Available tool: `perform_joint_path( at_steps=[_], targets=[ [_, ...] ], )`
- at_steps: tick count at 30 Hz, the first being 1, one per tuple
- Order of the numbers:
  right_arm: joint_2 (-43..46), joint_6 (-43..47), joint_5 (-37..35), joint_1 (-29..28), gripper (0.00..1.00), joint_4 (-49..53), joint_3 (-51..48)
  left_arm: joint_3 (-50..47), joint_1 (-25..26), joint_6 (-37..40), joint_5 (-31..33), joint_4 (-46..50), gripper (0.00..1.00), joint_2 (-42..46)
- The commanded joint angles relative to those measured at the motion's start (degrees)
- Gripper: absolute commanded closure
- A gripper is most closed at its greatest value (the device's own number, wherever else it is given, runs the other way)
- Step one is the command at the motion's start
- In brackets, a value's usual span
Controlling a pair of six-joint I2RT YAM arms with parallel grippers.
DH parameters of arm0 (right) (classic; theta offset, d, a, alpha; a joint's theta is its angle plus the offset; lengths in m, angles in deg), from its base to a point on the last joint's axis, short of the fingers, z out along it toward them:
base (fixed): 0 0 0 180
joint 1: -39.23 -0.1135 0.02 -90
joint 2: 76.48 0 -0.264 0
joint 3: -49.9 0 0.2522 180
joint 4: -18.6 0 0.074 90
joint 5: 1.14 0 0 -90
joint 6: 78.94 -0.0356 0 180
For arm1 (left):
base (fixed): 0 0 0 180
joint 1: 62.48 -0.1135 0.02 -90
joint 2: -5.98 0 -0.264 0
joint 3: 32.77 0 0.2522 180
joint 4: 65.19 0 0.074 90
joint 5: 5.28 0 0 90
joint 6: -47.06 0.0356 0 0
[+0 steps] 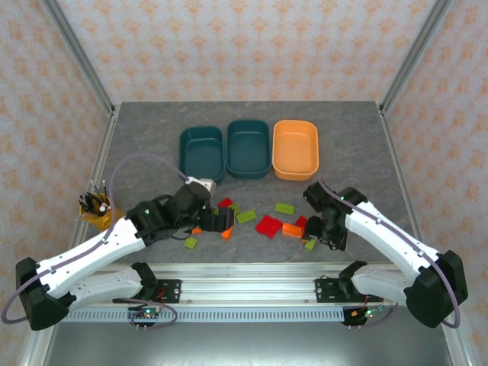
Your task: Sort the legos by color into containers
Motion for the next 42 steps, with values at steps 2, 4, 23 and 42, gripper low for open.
perform_joint_path(
  at_steps=[2,4,23,42],
  targets=[
    [0.00,-0.47,3.93,-0.58,0.31,-10.20,-4.40,-3.22,2.98,-3.01,0.16,-3.22,0.02,2.44],
    [-0.79,-0.60,3.65,-0.58,0.32,-12.45,-5.68,-4.71,3.49,-2.85,-0.69,-4.41,0.02,3.46],
    [-8.54,-1.05,1.90,-0.58,0.57,-19.35,-10.06,-7.77,3.60,-2.66,-0.98,-5.21,0.02,7.14],
    [-4.87,-0.98,-3.49,-2.42,0.76,-9.70,-3.10,-6.12,3.62,-3.95,-0.66,-4.43,0.03,7.96]
  ],
)
